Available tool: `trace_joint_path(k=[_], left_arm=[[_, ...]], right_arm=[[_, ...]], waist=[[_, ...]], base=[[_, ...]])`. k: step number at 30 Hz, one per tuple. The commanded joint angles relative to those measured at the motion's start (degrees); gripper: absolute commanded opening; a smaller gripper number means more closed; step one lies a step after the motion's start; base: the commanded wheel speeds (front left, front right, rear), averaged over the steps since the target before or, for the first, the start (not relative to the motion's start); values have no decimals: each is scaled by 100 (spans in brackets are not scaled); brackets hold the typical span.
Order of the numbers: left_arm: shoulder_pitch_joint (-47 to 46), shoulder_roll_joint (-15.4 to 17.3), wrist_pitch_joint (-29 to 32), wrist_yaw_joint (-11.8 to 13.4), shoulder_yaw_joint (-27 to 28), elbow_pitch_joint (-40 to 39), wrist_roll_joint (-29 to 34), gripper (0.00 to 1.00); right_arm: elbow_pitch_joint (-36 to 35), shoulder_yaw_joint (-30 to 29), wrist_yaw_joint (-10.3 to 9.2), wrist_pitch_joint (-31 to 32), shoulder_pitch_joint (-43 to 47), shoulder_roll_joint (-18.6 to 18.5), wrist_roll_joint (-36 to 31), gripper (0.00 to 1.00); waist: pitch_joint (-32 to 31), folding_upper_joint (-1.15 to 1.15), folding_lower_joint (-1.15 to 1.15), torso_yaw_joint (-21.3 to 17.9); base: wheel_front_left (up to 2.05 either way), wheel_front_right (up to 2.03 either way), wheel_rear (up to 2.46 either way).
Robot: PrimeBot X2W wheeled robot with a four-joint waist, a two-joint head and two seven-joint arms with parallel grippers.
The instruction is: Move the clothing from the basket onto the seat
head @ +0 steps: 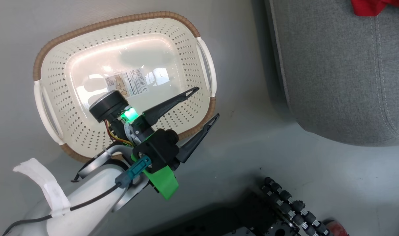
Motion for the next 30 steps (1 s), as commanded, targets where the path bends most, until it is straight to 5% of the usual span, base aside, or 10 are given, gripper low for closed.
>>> trace_joint_path(k=[1, 2, 3, 10, 15, 23, 30], left_arm=[[-69, -23, -5, 29, -15, 14, 53, 100], [-75, -42, -12, 33, -27, 27, 50, 100], [-76, -58, -25, 37, -35, 39, 50, 100], [90, -226, -268, 167, 20, 226, -130, 100], [216, -366, -533, 217, 51, 473, -293, 100], [642, -889, -1097, 294, 193, 1099, -726, 100], [1445, -1442, -1181, 442, 1073, 1252, -979, 100]], right_arm=[[126, -99, -13, -12, 110, 82, -15, 36], [209, -166, -13, -12, 182, 171, -52, 95], [242, -226, -13, -12, 246, 237, -62, 100], [-298, -561, -13, -12, 1226, 902, -295, 100], [-925, -278, -13, -12, 2034, 1423, -493, 100], [-1647, 964, -13, -11, 3085, 1966, -864, 100], [-1655, 2097, -12, -12, 3819, 2067, -861, 100]], waist=[[3, 0, -1, 26], [-3, 0, -1, 45], [-11, 0, -1, 65], [-212, 0, -1, 207], [-581, 0, -1, 250], [-1649, 0, -1, 577], [-2799, 0, -1, 1157]], base=[[0, 0, 0], [0, 0, 0], [0, 0, 0], [0, 0, 0], [0, 0, 0], [0, 0, 0], [0, 0, 0]])
